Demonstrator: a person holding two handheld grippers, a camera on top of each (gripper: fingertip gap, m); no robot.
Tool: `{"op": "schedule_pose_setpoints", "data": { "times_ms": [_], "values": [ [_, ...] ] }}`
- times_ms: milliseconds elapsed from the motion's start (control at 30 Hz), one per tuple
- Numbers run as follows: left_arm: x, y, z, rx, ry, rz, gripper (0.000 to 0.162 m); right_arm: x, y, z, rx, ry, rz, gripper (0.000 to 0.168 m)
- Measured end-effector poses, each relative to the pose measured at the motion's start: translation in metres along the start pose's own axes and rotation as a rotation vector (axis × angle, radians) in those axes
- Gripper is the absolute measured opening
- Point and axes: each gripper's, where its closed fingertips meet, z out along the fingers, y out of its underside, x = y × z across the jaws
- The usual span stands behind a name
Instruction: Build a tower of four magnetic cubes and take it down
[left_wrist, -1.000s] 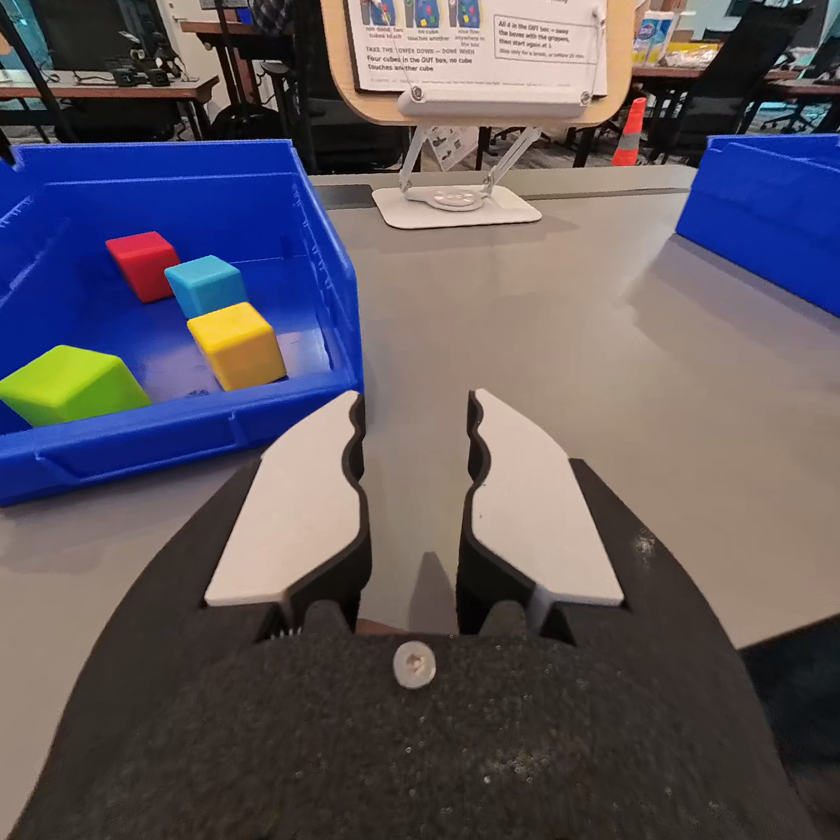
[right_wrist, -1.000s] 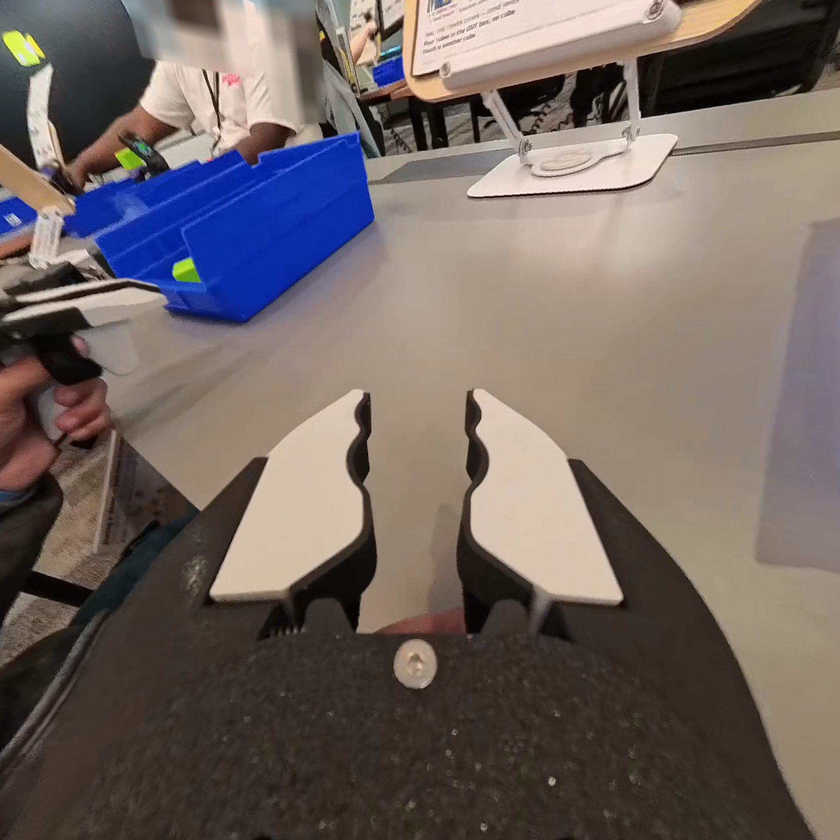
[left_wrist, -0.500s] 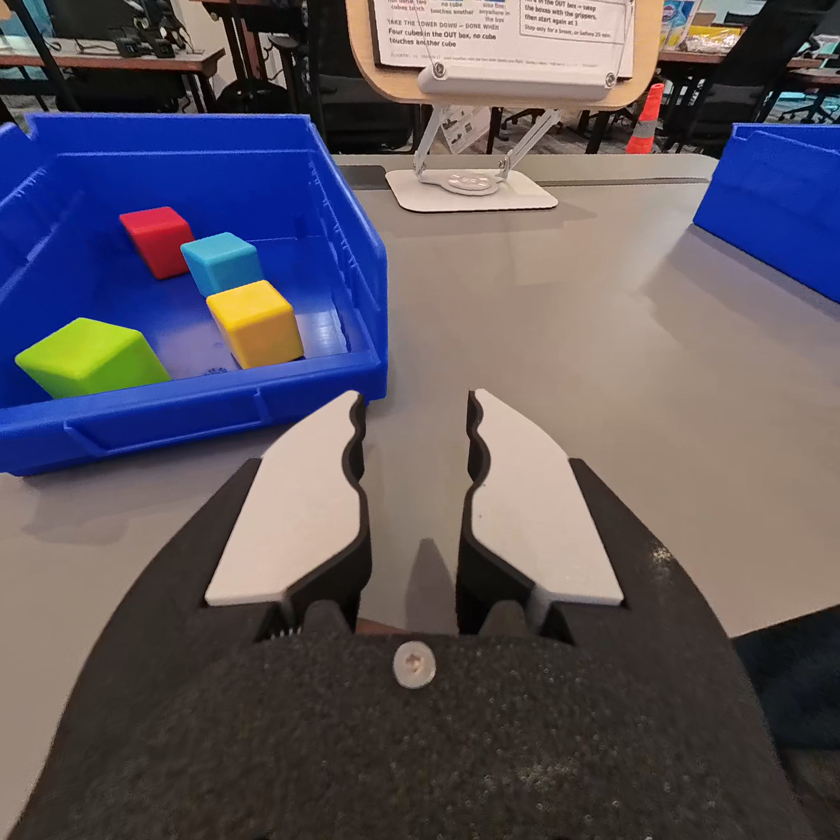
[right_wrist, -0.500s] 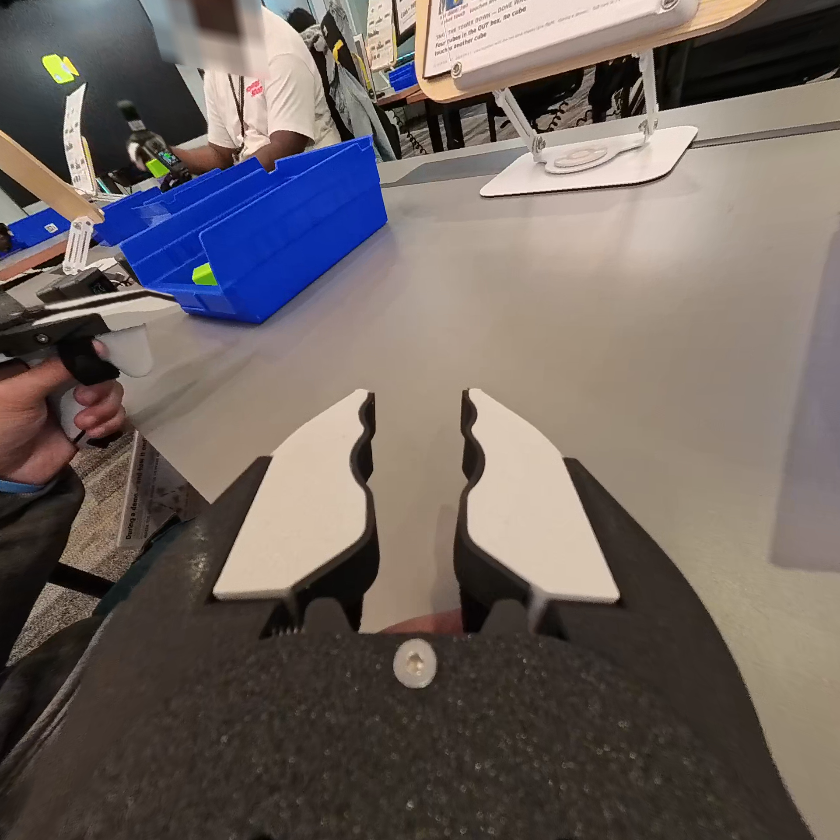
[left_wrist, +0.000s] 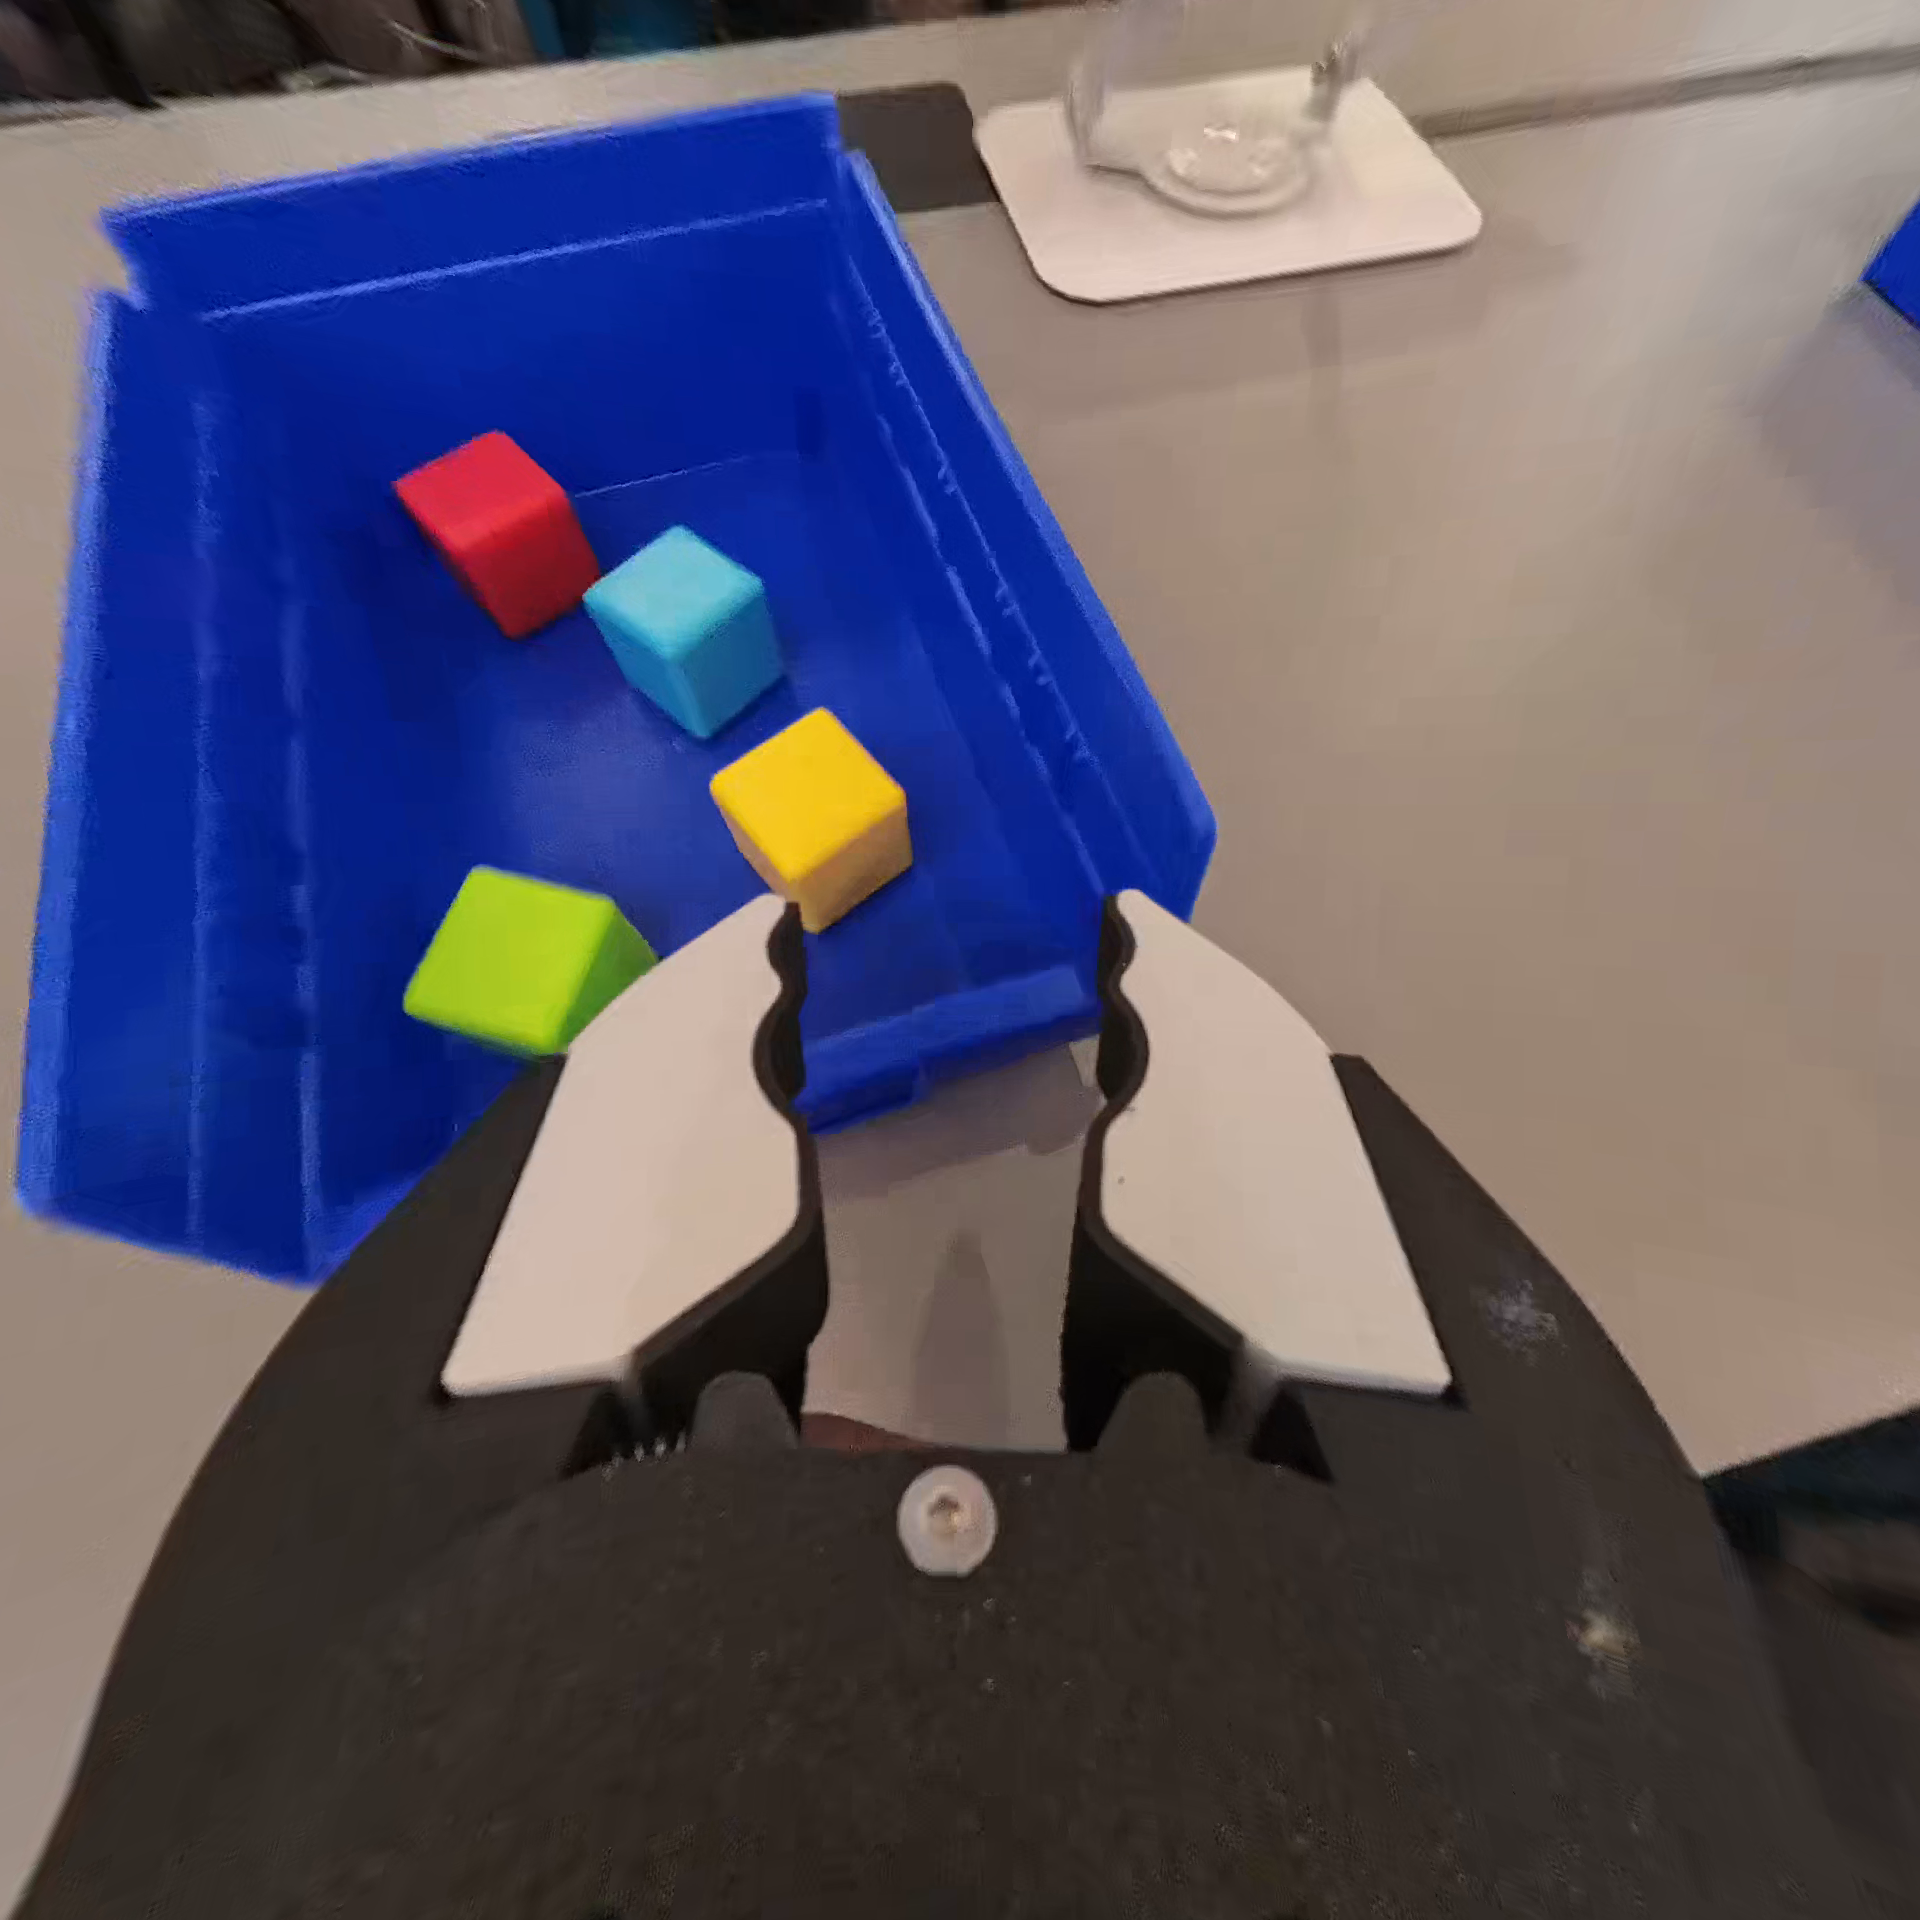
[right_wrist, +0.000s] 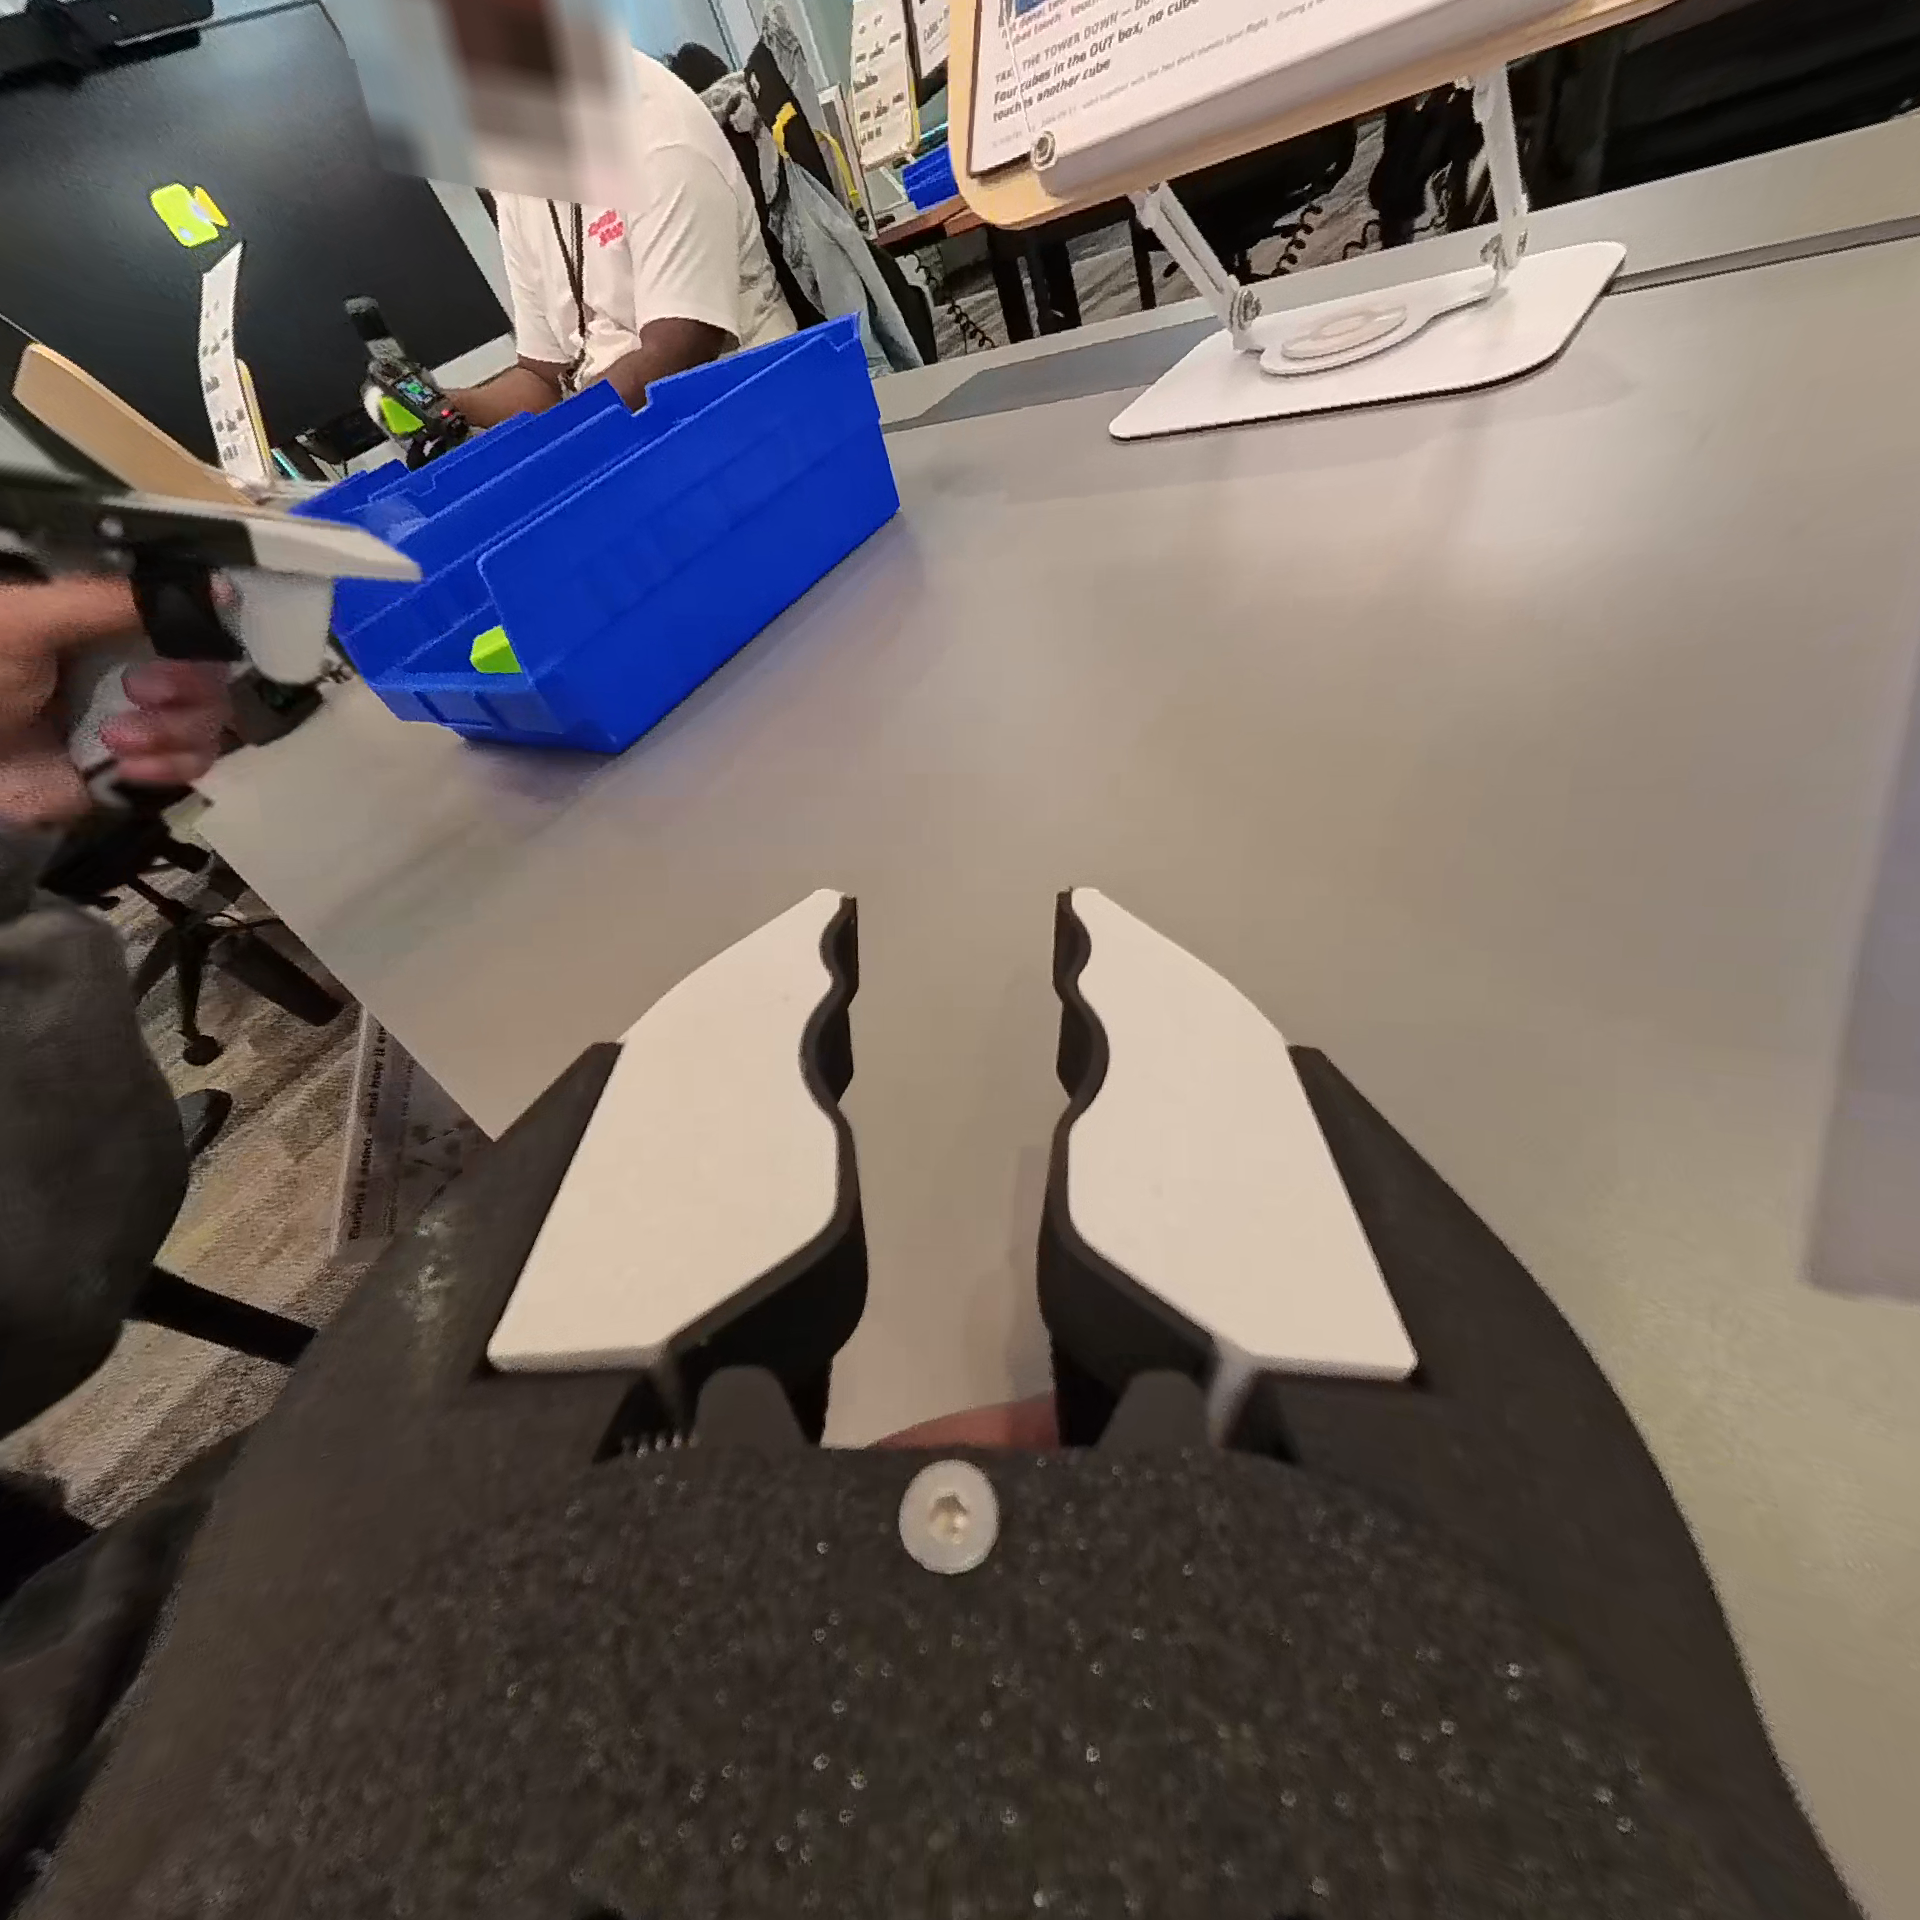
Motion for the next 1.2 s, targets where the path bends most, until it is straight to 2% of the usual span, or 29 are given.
{"op": "schedule_pose_setpoints", "data": {
  "times_ms": [67, 200, 333, 400, 533, 667, 767, 867, 933, 967, 1033, 1200],
  "values": [
    [-0.002, -0.014, 0.010, -0.069, 0.059, 0.059, 0.050, 0.000, 0.000, 0.000, -0.002, -0.008, 0.014, 0.036],
    [-0.039, -0.037, 0.047, -0.235, 0.039, 0.154, 0.052, 0.001, 0.000, 0.001, -0.011, -0.022, 0.035, 0.036],
    [-0.060, -0.047, 0.096, -0.412, 0.080, 0.038, 0.052, 0.001, 0.000, 0.001, -0.017, -0.029, 0.053, 0.036],
    [-0.064, -0.045, 0.115, -0.517, 0.098, 0.034, 0.052, 0.001, 0.000, 0.000, -0.014, -0.034, 0.057, 0.036],
    [-0.093, -0.057, 0.138, -0.618, 0.052, 0.238, 0.049, 0.001, 0.001, -0.002, -0.008, -0.038, 0.061, 0.036],
    [-0.134, -0.071, 0.151, -0.715, 0.002, 0.341, 0.051, 0.001, 0.001, -0.002, -0.011, -0.036, 0.058, 0.035],
    [-0.149, -0.065, 0.159, -0.784, 0.043, 0.452, 0.051, 0.000, 0.003, 0.000, -0.024, -0.033, 0.043, 0.034],
    [-0.171, -0.057, 0.169, -0.852, 0.014, 0.583, 0.050, -0.001, 0.004, 0.001, -0.031, -0.031, 0.028, 0.034],
    [-0.177, -0.056, 0.177, -0.862, 0.001, 0.628, 0.051, -0.001, 0.004, 0.001, -0.032, -0.033, 0.026, 0.033],
    [-0.171, -0.057, 0.181, -0.846, 0.035, 0.634, 0.046, -0.001, 0.004, 0.001, -0.033, -0.033, 0.027, 0.033],
    [-0.160, -0.056, 0.187, -0.832, 0.095, 0.629, 0.050, -0.001, 0.005, 0.001, -0.036, -0.035, 0.032, 0.032],
    [-0.161, -0.029, 0.185, -0.951, 0.147, 0.685, 0.065, -0.001, 0.005, 0.001, -0.037, -0.043, 0.039, 0.032]
  ]
}}
